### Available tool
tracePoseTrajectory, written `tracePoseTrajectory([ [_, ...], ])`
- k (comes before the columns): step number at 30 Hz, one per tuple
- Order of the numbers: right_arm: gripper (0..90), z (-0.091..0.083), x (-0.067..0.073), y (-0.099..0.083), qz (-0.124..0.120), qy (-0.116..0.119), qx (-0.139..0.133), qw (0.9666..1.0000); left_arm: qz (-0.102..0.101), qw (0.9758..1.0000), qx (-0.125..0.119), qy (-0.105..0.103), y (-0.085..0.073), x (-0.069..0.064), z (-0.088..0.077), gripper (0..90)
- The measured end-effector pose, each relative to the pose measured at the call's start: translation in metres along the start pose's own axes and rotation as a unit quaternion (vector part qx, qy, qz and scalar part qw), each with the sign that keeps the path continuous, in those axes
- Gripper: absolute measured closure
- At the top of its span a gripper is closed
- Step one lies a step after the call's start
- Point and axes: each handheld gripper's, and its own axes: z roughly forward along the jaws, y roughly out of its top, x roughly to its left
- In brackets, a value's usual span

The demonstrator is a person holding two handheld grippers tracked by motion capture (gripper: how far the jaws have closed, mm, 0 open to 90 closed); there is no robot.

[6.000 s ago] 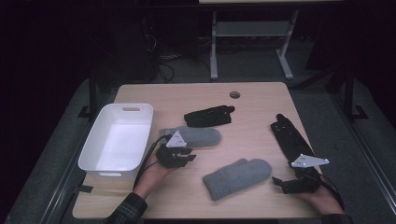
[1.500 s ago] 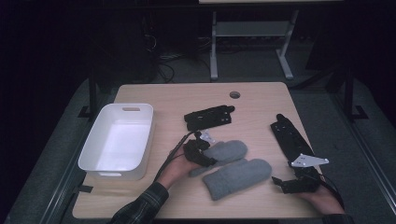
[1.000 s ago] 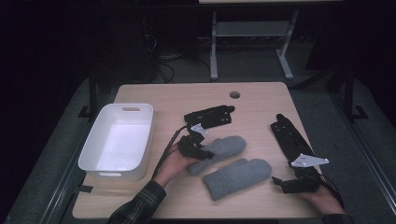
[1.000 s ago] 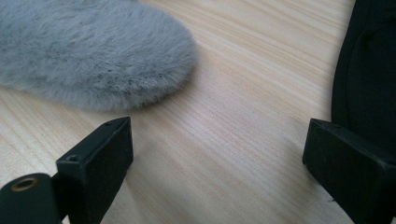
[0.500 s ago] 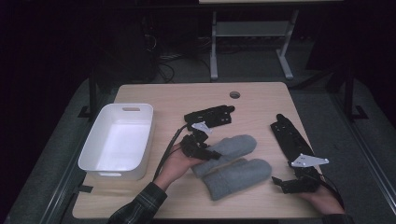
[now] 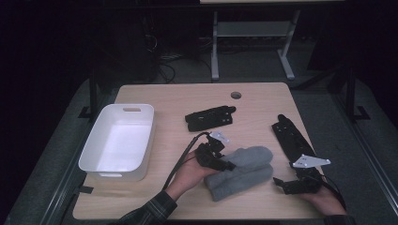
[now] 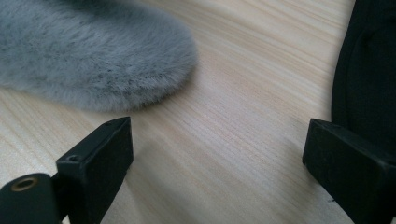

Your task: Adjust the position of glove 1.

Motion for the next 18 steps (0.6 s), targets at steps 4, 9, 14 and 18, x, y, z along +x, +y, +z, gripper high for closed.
tracePoseTrajectory([
  [4,8.3,0.0,0.0,0.0,0.0,0.0,0.0,1.0,0.0,0.9999,0.012,0.0,-0.002,-0.003,0.01,63.9],
  [9,8.3,0.0,0.0,0.0,0.0,0.0,0.0,1.0,0.004,0.9998,0.021,0.002,-0.006,-0.004,0.02,59.4],
  [14,8.3,0.0,0.0,0.0,0.0,0.0,0.0,1.0,0.022,0.9997,0.013,0.005,-0.006,-0.005,0.021,44.0],
  [18,8.2,0.0,0.0,0.0,0.001,0.0,0.0,1.0,0.039,0.9992,-0.004,0.009,-0.005,-0.006,0.017,31.6],
])
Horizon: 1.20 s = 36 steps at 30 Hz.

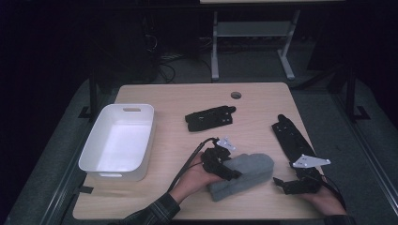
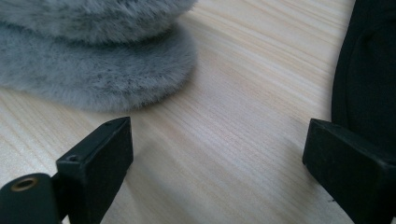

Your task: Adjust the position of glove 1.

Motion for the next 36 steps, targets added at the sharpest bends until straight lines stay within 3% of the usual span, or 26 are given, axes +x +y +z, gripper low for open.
tracePoseTrajectory([
  [1,8.2,0.0,0.0,0.0,0.0,0.0,0.0,1.0,0.0,1.0,0.0,0.0,0.0,0.0,0.0,29.9],
  [5,8.3,0.0,0.0,0.0,0.0,0.0,0.0,1.0,0.02,0.9988,-0.044,-0.003,0.009,0.002,-0.018,27.0],
  [9,8.3,0.0,0.0,0.0,-0.002,0.0,0.0,1.0,0.034,0.9979,-0.054,0.011,0.018,0.011,-0.027,27.0],
  [10,8.3,0.0,0.0,0.0,-0.002,0.0,0.0,1.0,0.034,0.9979,-0.054,0.011,0.018,0.011,-0.027,27.1],
  [16,8.3,0.0,0.0,0.0,-0.002,0.0,0.0,1.0,0.021,0.9991,-0.036,0.005,0.023,0.04,-0.01,27.0],
  [20,8.3,0.0,0.0,0.0,-0.001,0.001,-0.001,1.0,0.005,0.9996,-0.013,-0.024,0.019,0.049,0.009,25.2],
  [24,8.3,0.0,-0.001,0.0,0.001,0.002,-0.002,1.0,0.008,0.9989,-0.011,-0.044,0.018,0.045,0.014,24.5],
  [26,8.3,0.0,0.0,0.0,0.001,0.002,-0.001,1.0,0.021,0.9986,-0.004,-0.049,0.019,0.037,0.016,23.6],
  [31,8.3,0.0,0.0,0.0,-0.002,0.001,-0.001,1.0,0.04,0.9978,0.023,-0.047,0.019,0.023,0.024,20.1],
  [36,8.3,0.0,0.0,0.0,-0.001,0.001,-0.001,1.0,0.064,0.9953,0.06,-0.039,0.018,0.014,0.033,14.5],
])
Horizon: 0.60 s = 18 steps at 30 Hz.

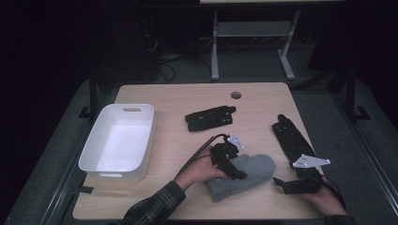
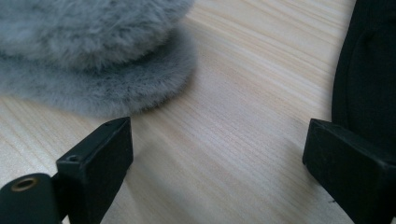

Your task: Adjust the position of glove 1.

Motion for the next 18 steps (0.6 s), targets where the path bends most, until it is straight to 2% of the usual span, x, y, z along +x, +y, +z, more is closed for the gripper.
tracePoseTrajectory([
  [3,8.3,0.0,0.0,0.0,0.0,0.0,0.0,1.0,0.007,0.9998,0.021,0.0,0.0,-0.002,0.007,13.0],
  [15,8.3,0.0,0.0,0.0,0.0,0.0,0.001,1.0,0.01,0.9981,0.06,-0.011,-0.001,-0.004,0.021,13.1],
  [18,8.3,0.0,0.0,0.0,-0.001,0.0,0.001,1.0,0.008,0.9979,0.062,-0.013,-0.001,-0.005,0.022,14.7],
])
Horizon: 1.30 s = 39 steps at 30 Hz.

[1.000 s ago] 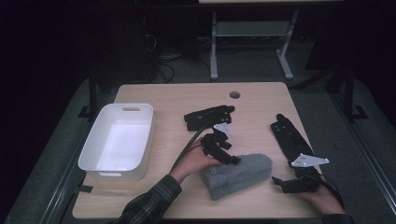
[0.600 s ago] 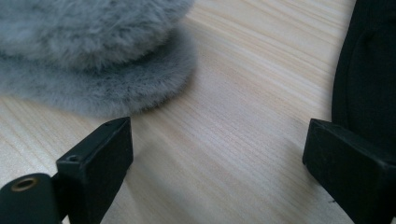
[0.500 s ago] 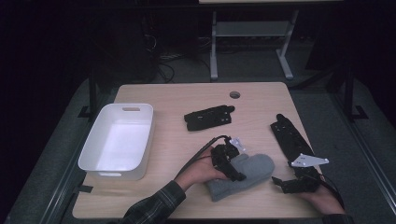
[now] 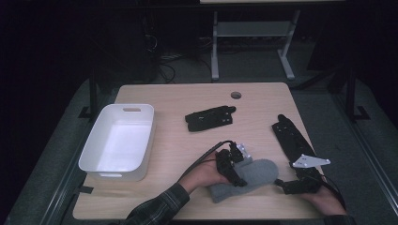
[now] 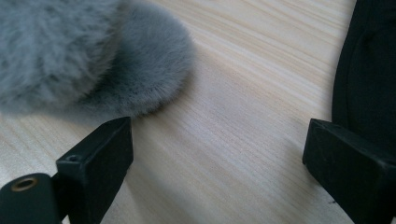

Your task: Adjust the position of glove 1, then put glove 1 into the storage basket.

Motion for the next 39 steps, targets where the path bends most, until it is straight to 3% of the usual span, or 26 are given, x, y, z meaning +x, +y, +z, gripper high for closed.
tracePoseTrajectory([
  [5,8.3,0.0,0.0,0.0,0.0,0.0,0.0,1.0,0.021,0.9997,0.005,-0.014,0.001,-0.003,-0.001,28.0],
  [13,8.3,0.0,0.0,0.0,0.0,-0.001,0.0,1.0,0.007,0.999,0.008,-0.043,0.001,-0.001,-0.002,50.6],
  [18,8.3,0.0,0.0,0.0,0.0,0.0,0.0,1.0,0.001,0.9987,0.017,-0.049,0.002,0.0,-0.004,61.5],
  [25,8.3,0.0,0.0,0.0,0.001,0.0,0.0,1.0,-0.017,0.9984,0.004,-0.053,0.001,0.001,-0.011,65.9],
  [32,8.3,0.0,0.0,0.0,0.001,0.0,0.0,1.0,-0.015,0.9985,-0.005,-0.053,0.001,0.0,-0.022,66.1],
  [39,8.3,0.0,0.0,0.0,0.001,0.0,0.0,1.0,-0.029,0.998,-0.034,-0.045,0.001,0.002,-0.039,66.1],
])
